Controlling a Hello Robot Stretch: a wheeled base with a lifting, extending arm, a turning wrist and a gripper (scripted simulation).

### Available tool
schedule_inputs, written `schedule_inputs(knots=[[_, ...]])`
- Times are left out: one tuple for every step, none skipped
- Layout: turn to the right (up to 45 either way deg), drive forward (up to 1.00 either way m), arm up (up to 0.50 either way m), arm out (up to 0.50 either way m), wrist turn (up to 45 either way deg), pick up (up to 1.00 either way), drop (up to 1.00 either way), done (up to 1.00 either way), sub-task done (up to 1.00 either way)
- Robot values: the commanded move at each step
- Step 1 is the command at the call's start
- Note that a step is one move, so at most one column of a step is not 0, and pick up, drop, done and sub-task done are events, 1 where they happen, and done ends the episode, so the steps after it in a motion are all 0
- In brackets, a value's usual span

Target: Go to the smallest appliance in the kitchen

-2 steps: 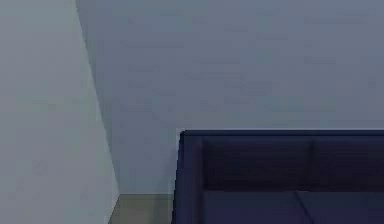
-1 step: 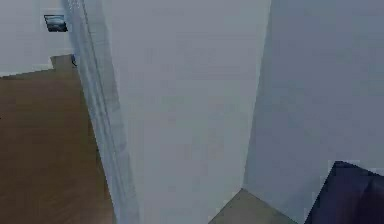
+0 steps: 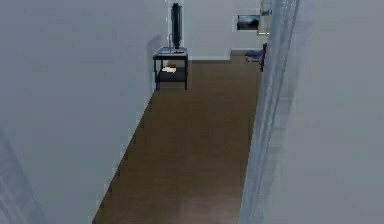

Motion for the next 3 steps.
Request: schedule_inputs(knots=[[0.0,0.75,0.0,0.0,0.0,0.0,0.0,0.0,0.0],[0.0,0.3,0.0,0.0,0.0,0.0,0.0,0.0,0.0],[45.0,0.0,0.0,0.0,0.0,0.0,0.0,0.0,0.0]])
